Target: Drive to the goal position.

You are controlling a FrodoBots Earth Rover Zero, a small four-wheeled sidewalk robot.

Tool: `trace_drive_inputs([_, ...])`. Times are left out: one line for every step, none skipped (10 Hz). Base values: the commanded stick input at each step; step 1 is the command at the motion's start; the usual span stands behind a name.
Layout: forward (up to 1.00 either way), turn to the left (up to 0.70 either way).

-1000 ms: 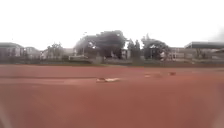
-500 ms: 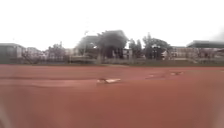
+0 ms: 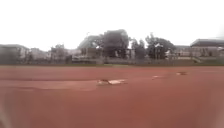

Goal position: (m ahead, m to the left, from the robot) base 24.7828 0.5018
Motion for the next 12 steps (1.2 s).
trace_drive_inputs([0.7, 0.14])
trace_drive_inputs([0.7, 0.14])
trace_drive_inputs([0.7, 0.14])
trace_drive_inputs([0.7, 0.1])
trace_drive_inputs([0.7, 0.01])
trace_drive_inputs([0.7, 0.0])
trace_drive_inputs([0.7, 0.0])
trace_drive_inputs([0.7, 0.0])
trace_drive_inputs([0.7, 0.0])
trace_drive_inputs([0.7, 0.0])
trace_drive_inputs([0.7, 0.0])
trace_drive_inputs([0.7, 0.0])
